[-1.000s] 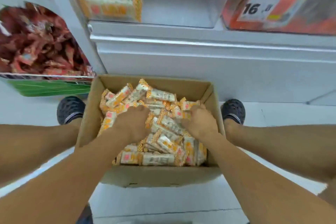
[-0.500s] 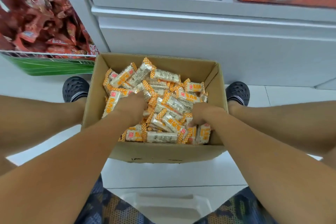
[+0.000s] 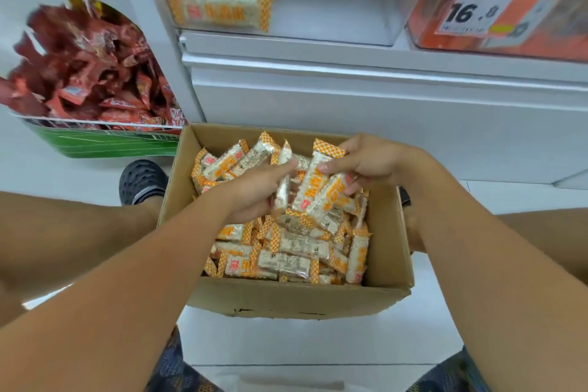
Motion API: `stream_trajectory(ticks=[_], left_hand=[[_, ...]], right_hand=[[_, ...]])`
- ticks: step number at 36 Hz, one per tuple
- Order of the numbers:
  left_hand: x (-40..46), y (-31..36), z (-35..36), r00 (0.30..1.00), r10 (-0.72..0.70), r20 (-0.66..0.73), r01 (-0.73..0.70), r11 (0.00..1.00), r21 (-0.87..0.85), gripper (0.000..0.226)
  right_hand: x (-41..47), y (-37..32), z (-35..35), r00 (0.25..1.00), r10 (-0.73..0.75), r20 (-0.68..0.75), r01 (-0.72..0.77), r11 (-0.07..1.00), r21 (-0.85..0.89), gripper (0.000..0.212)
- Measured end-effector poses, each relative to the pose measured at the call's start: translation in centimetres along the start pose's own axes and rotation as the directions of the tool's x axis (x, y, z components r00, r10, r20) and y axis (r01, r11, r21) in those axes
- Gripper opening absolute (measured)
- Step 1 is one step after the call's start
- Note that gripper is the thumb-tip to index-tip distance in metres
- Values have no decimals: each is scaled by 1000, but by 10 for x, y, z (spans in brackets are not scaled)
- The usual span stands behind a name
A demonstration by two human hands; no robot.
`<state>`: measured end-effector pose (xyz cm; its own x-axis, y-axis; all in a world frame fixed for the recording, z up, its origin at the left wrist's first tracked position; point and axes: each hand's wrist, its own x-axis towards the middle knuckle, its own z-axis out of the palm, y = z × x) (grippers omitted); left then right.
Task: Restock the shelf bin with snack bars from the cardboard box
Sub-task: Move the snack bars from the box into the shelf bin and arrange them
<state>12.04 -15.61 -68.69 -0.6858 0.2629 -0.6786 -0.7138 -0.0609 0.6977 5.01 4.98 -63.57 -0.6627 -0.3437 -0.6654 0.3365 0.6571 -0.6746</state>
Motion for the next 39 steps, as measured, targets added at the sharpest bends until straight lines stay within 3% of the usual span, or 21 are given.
stream_trajectory(ticks=[2,5,7,10,13,15,17,19,21,25,30,31,33,37,39], left_hand=[[0,-1,3,1000,2,12,-2,1000,-7,70],[3,-3,4,1000,16,-22,-14,995,99,74],[10,-7,1,999,16,-39,-11,991,130,104],[0,0,7,998,54,-22,-52,994,100,78],[5,-1,8,998,49,-47,-47,998,48,106],[5,-1,8,992,81,-98,-74,995,68,93],[3,0,8,985,89,-148,-75,992,99,91],[1,2,9,979,130,-159,-110,986,126,103],[-3,5,13,977,172,-125,-142,966,215,116],[-4,7,18,953,259,-155,-174,892,418,128],[-6,10,19,934,332,-132,-217,820,529,96],[-6,10,18,926,350,-141,-219,803,554,102],[-5,10,15,922,361,-143,-208,769,604,107],[-1,6,11,918,382,-104,-203,680,704,69],[-2,5,14,887,452,-93,-236,618,750,68]], right_hand=[[3,3,8,998,-4,-68,11,995,102,33],[3,2,17,996,-30,-86,50,969,241,22],[1,0,16,998,-53,-21,57,951,304,24],[-2,-1,10,999,-52,0,49,948,315,35],[1,0,6,960,-47,-275,97,981,170,41],[3,4,1,889,-73,-453,77,997,-9,42],[4,5,-1,844,-112,-524,15,982,-186,45],[5,5,1,835,-74,-545,-67,970,-235,41],[7,2,7,854,1,-520,-108,979,-175,34],[6,-6,14,919,105,-381,-45,986,163,22],[0,-7,7,973,134,-188,-30,879,476,20],[-2,-8,7,979,137,-151,-38,851,525,23],[-6,-10,7,987,126,-101,-48,827,560,35],[-9,-12,7,996,83,-43,-53,885,462,59],[-8,-15,7,999,49,-19,-37,910,412,72]])
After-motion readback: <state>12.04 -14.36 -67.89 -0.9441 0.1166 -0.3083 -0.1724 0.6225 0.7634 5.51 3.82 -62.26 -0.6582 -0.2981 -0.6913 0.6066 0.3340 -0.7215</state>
